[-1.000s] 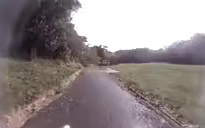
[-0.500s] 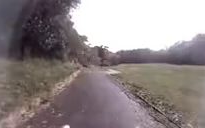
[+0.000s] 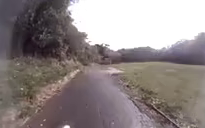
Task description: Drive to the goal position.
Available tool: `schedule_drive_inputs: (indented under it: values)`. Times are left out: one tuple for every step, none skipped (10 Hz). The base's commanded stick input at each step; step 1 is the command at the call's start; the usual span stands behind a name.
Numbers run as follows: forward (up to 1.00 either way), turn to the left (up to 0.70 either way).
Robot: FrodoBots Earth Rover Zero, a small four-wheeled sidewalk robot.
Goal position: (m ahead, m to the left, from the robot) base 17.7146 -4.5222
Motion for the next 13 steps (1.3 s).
schedule_drive_inputs:
  values:
    - [1.0, 0.0]
    - [1.0, 0.0]
    - [1.0, 0.0]
    - [1.0, 0.0]
    - [1.0, 0.0]
    - [1.0, 0.0]
    - [1.0, 0.0]
    - [1.0, 0.0]
    - [1.0, 0.0]
    - [1.0, 0.0]
    - [1.0, 0.12]
    - [1.0, 0.22]
    - [1.0, 0.2]
